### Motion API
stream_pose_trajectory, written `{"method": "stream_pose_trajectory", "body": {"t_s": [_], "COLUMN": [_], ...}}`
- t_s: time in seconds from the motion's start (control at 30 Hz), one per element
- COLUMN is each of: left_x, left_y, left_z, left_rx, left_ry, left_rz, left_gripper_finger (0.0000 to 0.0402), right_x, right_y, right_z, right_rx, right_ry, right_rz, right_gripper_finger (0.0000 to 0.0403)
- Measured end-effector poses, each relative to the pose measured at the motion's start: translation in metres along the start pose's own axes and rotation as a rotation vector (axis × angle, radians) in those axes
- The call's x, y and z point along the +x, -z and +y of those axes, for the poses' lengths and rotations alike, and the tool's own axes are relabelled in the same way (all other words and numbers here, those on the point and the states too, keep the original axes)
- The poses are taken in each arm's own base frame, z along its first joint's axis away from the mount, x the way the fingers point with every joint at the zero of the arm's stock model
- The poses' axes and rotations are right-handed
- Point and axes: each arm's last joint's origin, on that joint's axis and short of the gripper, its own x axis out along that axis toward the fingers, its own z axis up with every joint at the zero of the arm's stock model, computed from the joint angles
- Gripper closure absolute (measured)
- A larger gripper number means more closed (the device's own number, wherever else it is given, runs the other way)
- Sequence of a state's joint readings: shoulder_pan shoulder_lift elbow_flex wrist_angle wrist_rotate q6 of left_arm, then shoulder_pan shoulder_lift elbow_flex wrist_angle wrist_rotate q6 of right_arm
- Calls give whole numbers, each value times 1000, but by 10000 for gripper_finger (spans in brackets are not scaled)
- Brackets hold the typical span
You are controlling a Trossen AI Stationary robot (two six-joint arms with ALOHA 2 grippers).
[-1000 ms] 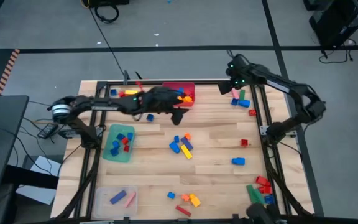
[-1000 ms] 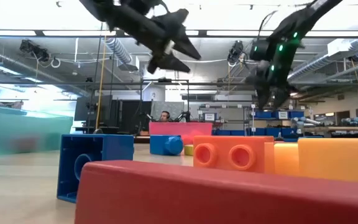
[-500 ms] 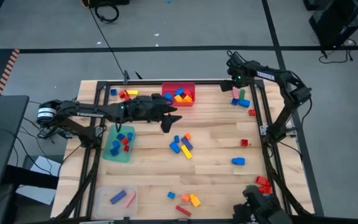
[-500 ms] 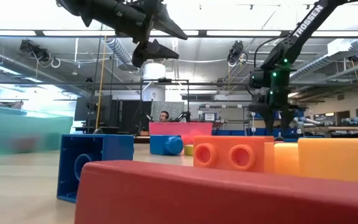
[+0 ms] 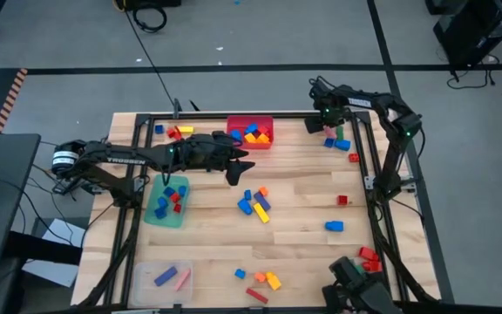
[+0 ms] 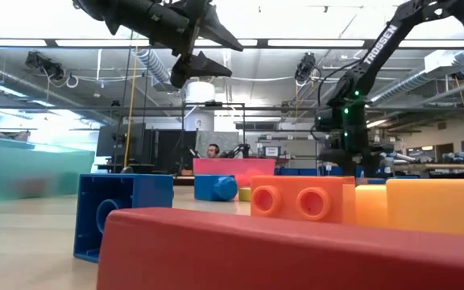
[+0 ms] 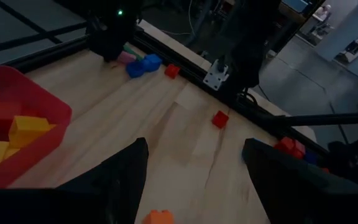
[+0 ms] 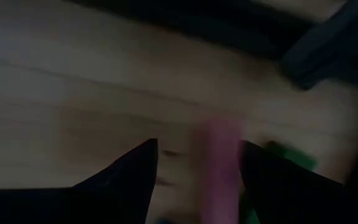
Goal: Sort blocks by size
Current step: Put the pink rectangle block into the transparent bin
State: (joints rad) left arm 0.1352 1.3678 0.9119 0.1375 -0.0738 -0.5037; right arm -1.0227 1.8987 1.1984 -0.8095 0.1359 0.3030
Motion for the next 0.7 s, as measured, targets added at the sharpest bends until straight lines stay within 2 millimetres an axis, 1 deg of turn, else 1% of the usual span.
{"method": "stream_pose_trajectory", "body": {"t_s": [0.13, 0.33, 0.43, 0.53, 0.57, 0.6, 0.67, 0.7], "left_x": [0, 0, 0, 0, 0, 0, 0, 0], "left_y": [0, 0, 0, 0, 0, 0, 0, 0], "left_z": [0, 0, 0, 0, 0, 0, 0, 0], "left_rx": [-11, -29, -27, -9, 6, 21, 56, 74], "left_ry": [0, 0, 0, 0, -1, -1, 0, 0], "left_rz": [0, 0, 0, 0, 0, 0, -1, -2], "left_gripper_finger": [129, 129, 129, 129, 129, 129, 129, 129], "right_x": [3, 4, 3, 3, 2, 0, -9, -18], "right_y": [-5, -5, -3, 0, 1, 3, 7, 7], "right_z": [0, 0, 3, 6, 7, 7, 9, 10], "right_rx": [3, -12, -21, -60, -78, -98, -124, -128], "right_ry": [6, -52, -62, -68, -66, -65, -63, -68], "right_rz": [28, 50, 60, 80, 81, 90, 81, 40], "right_gripper_finger": [189, 225, 259, 310, 327, 334, 333, 333]}}
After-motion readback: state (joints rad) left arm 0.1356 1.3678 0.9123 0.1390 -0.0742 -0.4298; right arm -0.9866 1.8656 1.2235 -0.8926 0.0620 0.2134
